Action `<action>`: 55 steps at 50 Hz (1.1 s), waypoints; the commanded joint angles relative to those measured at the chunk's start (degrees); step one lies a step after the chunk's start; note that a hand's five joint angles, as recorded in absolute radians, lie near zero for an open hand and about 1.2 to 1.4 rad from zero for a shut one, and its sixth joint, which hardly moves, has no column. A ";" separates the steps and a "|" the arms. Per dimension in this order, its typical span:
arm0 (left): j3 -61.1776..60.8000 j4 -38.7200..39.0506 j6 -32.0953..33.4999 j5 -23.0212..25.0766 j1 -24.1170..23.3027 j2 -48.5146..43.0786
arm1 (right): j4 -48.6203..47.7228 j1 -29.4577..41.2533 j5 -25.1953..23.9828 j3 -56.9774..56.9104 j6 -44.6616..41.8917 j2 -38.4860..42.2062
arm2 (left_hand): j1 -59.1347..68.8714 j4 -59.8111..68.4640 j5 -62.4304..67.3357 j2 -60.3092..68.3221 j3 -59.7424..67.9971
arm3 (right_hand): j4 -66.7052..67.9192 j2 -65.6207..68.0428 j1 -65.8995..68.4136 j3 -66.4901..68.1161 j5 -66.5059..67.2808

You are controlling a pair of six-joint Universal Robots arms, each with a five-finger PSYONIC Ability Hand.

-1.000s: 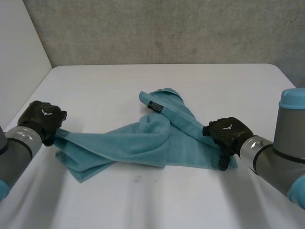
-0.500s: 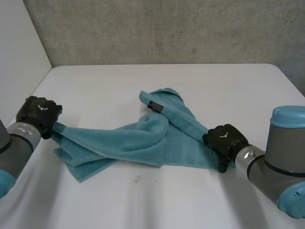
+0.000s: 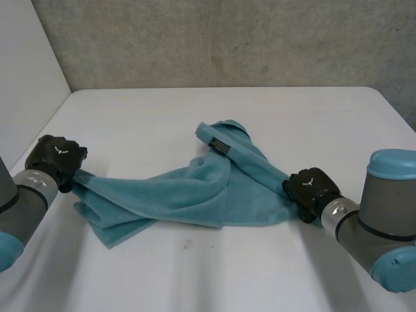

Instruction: Fold the laundry

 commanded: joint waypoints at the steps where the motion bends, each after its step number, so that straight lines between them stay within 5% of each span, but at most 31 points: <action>1: -0.15 -0.03 -0.08 0.02 -0.06 0.20 | -2.36 -2.17 0.69 -0.33 0.61 -1.11 | 15.67 11.50 14.30 11.42 11.76 | 29.10 30.09 40.33 29.35 31.48; 11: -0.42 -0.56 -0.17 0.02 -0.07 1.16 | -1.57 -4.02 3.06 -1.29 0.96 -11.49 | 15.67 11.50 14.30 11.42 11.76 | 29.10 30.09 40.33 29.35 31.48; 20: -0.68 -1.53 -1.05 -0.25 0.55 9.16 | 20.95 -11.55 2.18 -11.63 -1.76 -24.13 | 15.67 11.50 14.30 11.42 11.76 | 29.10 30.09 40.33 29.35 31.48; 30: -1.82 -4.16 -2.89 1.07 0.90 10.49 | 40.26 -14.83 2.71 -13.78 -15.73 -18.09 | 15.67 11.50 14.30 11.42 11.76 | 29.10 30.09 40.33 29.35 31.48; 39: 4.31 -3.73 -2.10 1.69 -2.26 -2.34 | 33.16 -14.56 3.41 -19.99 -14.26 -8.16 | 15.67 11.50 14.30 11.42 11.76 | 29.10 30.09 40.33 29.35 31.48; 49: 37.61 -3.11 -1.75 -0.07 -4.64 -9.65 | 25.59 -10.70 8.60 -48.84 0.61 -2.96 | 15.67 11.50 14.30 11.42 11.76 | 29.10 30.09 40.33 29.35 31.48; 55: 48.45 9.52 -2.80 -2.27 -4.99 -7.19 | 12.42 -10.35 13.78 -61.06 14.13 -4.10 | 15.67 11.50 14.30 11.42 11.76 | 29.10 30.09 40.33 29.35 31.48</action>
